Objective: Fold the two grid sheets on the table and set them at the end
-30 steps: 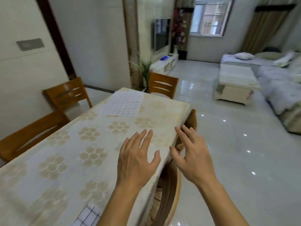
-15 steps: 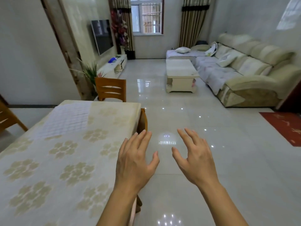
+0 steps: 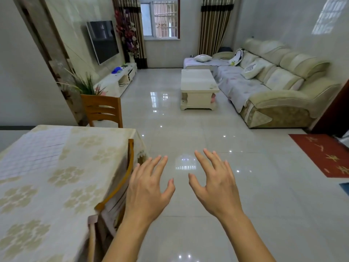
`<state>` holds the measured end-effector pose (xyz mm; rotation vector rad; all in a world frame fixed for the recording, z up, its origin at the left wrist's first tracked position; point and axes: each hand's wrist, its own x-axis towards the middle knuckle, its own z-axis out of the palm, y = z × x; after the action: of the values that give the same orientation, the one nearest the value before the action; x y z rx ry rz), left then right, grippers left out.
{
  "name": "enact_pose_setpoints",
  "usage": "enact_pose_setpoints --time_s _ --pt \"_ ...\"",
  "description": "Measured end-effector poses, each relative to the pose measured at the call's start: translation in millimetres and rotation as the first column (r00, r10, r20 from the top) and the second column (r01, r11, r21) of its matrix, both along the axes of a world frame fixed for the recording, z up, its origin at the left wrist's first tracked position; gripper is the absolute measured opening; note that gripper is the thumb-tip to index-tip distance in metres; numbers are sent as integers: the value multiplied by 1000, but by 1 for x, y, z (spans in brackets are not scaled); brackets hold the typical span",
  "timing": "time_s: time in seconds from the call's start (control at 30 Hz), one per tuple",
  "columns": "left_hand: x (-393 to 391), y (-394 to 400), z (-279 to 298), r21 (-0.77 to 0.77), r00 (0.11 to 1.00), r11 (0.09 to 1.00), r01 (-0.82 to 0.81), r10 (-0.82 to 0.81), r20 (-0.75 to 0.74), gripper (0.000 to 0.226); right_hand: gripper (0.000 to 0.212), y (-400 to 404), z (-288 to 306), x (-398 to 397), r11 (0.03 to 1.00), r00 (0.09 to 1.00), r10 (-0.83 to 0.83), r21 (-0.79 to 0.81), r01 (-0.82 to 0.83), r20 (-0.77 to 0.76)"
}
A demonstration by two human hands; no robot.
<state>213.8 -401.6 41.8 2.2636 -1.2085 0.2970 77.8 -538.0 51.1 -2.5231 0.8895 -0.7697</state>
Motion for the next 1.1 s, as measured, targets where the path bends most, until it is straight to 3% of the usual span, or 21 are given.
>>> enact_pose_setpoints --time_s 0.23,0.53,1.1 --pt "4 -72 -2 -18 998 999 -51 50 -31 64 68 -82 -9 -3 1000 999 -4 22 5 -45" --pt "64 -147 -18 45 998 997 -65 64 26 63 68 -158 -28 51 998 997 -3 61 7 -72" --pt "284 -323 -27 81 1000 997 1 -1 11 61 64 -324 -25 277 997 994 -24 66 31 -106"
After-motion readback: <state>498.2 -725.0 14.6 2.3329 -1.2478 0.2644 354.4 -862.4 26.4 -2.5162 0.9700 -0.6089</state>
